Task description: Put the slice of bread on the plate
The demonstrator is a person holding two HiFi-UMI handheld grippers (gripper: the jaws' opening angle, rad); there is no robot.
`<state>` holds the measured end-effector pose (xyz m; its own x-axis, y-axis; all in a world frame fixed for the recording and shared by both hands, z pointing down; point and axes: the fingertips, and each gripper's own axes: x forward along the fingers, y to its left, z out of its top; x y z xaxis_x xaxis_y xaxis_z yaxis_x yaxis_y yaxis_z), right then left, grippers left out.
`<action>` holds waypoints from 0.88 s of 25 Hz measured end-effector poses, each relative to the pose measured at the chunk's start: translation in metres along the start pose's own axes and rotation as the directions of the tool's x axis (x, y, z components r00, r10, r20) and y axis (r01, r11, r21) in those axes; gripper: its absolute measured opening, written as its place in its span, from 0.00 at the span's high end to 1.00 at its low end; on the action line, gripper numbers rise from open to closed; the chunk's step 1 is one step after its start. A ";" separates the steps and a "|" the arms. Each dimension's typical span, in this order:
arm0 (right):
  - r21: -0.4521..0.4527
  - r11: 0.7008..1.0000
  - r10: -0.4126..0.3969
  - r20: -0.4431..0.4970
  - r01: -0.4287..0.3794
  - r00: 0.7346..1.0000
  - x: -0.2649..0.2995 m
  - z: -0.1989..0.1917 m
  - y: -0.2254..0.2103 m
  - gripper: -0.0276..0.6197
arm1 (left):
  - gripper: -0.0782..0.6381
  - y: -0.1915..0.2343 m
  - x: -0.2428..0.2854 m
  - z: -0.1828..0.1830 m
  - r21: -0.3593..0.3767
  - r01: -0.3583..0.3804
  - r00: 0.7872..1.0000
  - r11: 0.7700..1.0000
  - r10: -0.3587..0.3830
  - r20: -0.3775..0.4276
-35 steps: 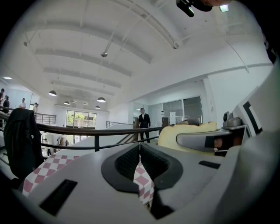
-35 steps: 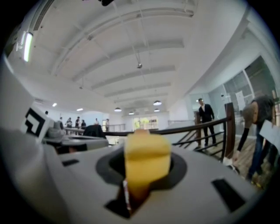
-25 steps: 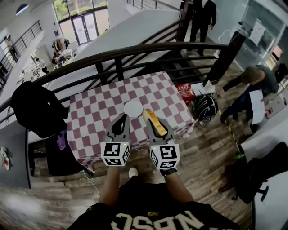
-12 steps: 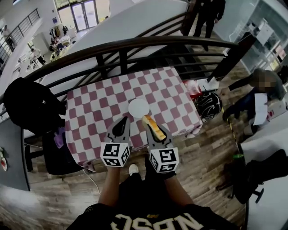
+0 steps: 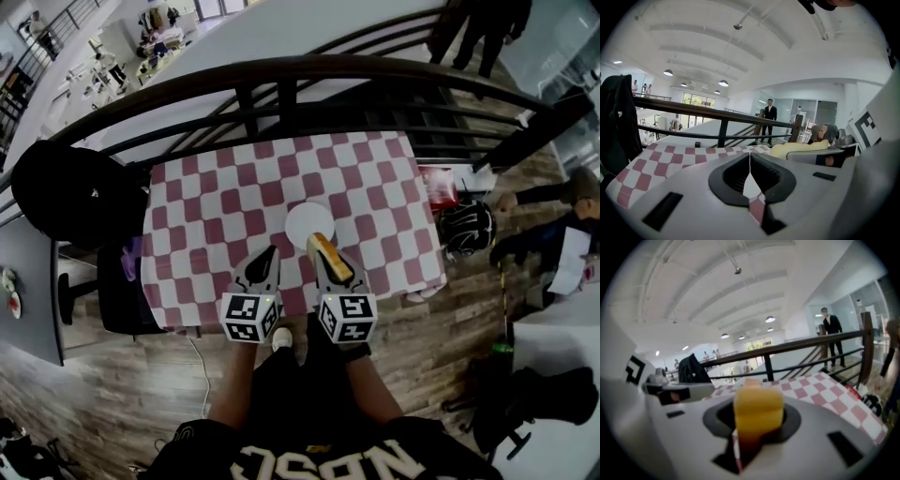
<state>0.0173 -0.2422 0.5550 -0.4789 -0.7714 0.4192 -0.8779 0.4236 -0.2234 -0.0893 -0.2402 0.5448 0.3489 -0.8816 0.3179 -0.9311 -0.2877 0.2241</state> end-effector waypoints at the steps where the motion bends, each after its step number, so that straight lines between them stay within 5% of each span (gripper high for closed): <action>1: 0.010 1.000 0.011 -0.026 -0.011 1.000 0.009 -0.007 -0.003 0.80 | 0.85 0.003 0.006 -0.006 -0.007 -0.009 1.000 1.000 0.009 -0.017; 9: 0.062 0.996 0.080 -0.224 -0.067 0.971 0.074 -0.064 -0.020 0.80 | 0.85 0.025 0.053 -0.053 -0.083 -0.075 0.989 0.994 0.063 -0.136; 22: 0.172 0.972 0.206 -0.297 -0.160 0.932 0.154 -0.085 -0.023 0.80 | 0.86 0.057 0.075 -0.081 -0.142 -0.207 0.959 0.968 0.173 -0.224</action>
<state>-0.0355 -0.3303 0.6991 -0.6260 -0.4910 0.6059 -0.7774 0.4539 -0.4354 -0.1072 -0.2924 0.6565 0.1975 -0.8117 0.5496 -0.9586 -0.0427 0.2814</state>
